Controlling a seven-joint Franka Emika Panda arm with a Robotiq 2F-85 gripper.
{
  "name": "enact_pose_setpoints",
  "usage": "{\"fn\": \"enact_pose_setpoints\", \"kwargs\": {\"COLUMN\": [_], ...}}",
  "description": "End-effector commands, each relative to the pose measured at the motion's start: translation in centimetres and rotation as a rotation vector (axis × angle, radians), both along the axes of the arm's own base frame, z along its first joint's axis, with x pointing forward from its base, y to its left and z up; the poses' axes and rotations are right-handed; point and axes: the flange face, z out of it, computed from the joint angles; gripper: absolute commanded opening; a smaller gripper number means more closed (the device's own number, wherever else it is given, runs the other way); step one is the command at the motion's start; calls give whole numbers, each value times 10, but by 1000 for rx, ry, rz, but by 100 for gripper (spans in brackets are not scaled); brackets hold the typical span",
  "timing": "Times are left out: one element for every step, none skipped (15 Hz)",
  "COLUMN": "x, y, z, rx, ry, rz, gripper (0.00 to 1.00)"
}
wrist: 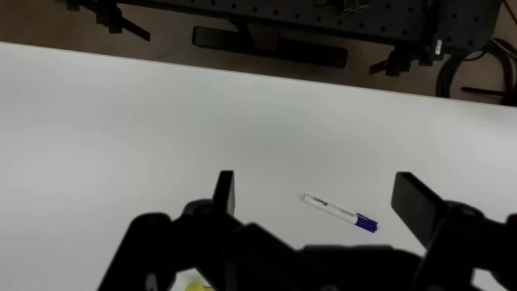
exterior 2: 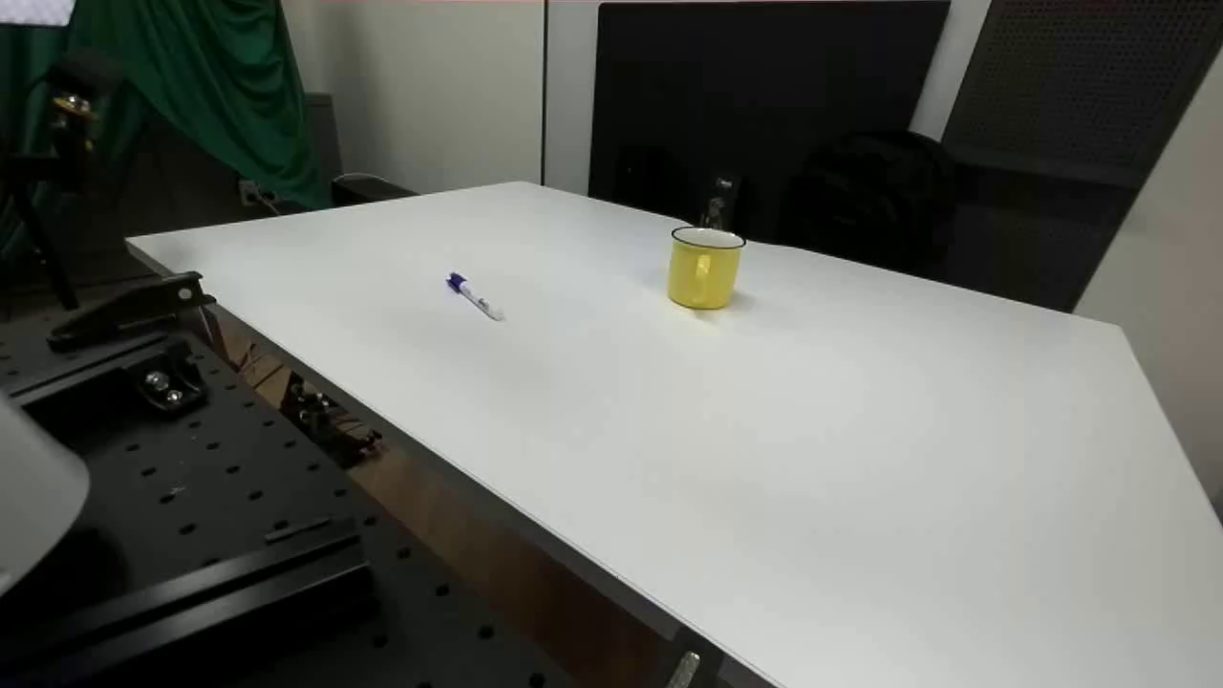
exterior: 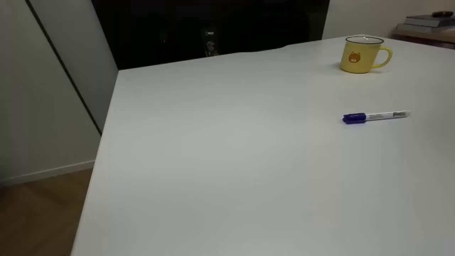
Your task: Put the blue marker in the yellow mug
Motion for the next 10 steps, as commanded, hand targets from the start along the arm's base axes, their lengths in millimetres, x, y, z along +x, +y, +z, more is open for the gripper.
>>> {"fn": "enact_pose_setpoints", "kwargs": {"x": [0, 0, 0, 0, 0, 0, 0, 0, 2, 4], "y": [0, 0, 0, 0, 0, 0, 0, 0, 3, 6], "z": [0, 0, 0, 0, 0, 0, 0, 0, -2, -5], "rx": [0, 0, 0, 0, 0, 0, 0, 0, 24, 15], "ry": [1, 1, 1, 1, 1, 1, 1, 1, 9, 9], "rz": [0, 0, 0, 0, 0, 0, 0, 0, 88, 175], "gripper": [100, 100, 100, 100, 100, 100, 100, 100, 100, 100]}}
